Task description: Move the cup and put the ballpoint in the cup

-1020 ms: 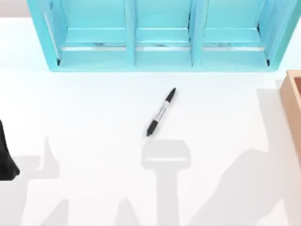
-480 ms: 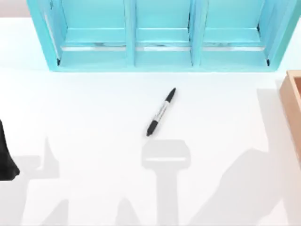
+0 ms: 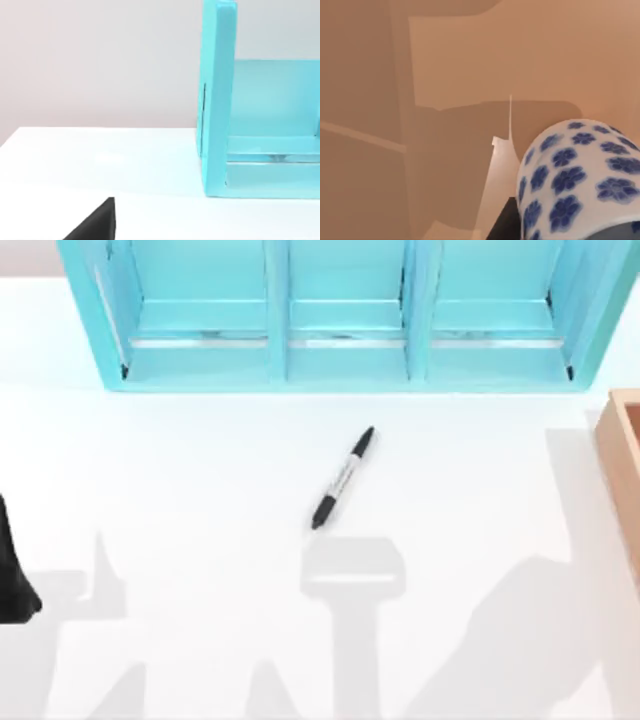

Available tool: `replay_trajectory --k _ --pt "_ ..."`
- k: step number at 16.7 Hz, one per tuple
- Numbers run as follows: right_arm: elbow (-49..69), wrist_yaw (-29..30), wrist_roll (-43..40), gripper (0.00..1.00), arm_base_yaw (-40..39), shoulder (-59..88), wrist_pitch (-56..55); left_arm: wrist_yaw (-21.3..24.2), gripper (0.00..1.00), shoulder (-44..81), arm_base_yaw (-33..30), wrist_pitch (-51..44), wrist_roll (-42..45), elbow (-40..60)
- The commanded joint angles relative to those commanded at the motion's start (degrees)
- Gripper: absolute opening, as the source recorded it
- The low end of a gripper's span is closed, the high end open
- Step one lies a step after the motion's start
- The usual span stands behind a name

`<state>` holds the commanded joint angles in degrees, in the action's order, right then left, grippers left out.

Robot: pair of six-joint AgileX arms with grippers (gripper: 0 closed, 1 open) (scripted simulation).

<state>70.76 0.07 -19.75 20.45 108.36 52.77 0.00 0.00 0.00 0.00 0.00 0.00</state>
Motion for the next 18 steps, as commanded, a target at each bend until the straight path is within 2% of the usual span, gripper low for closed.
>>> replay_trajectory --k 6,14,18 --pt "2.3 0.0 2.3 0.0 -2.2 -0.6 2.3 0.0 1.0 0.0 0.0 0.0 0.0 0.0" --pt "19.2 -0.1 20.2 0.0 -20.2 -5.3 26.9 0.0 1.0 0.0 0.0 0.0 0.0 0.0" --pt "24.6 -0.2 25.7 0.0 -25.7 -8.1 32.6 0.0 1.0 0.0 0.0 0.0 0.0 0.0"
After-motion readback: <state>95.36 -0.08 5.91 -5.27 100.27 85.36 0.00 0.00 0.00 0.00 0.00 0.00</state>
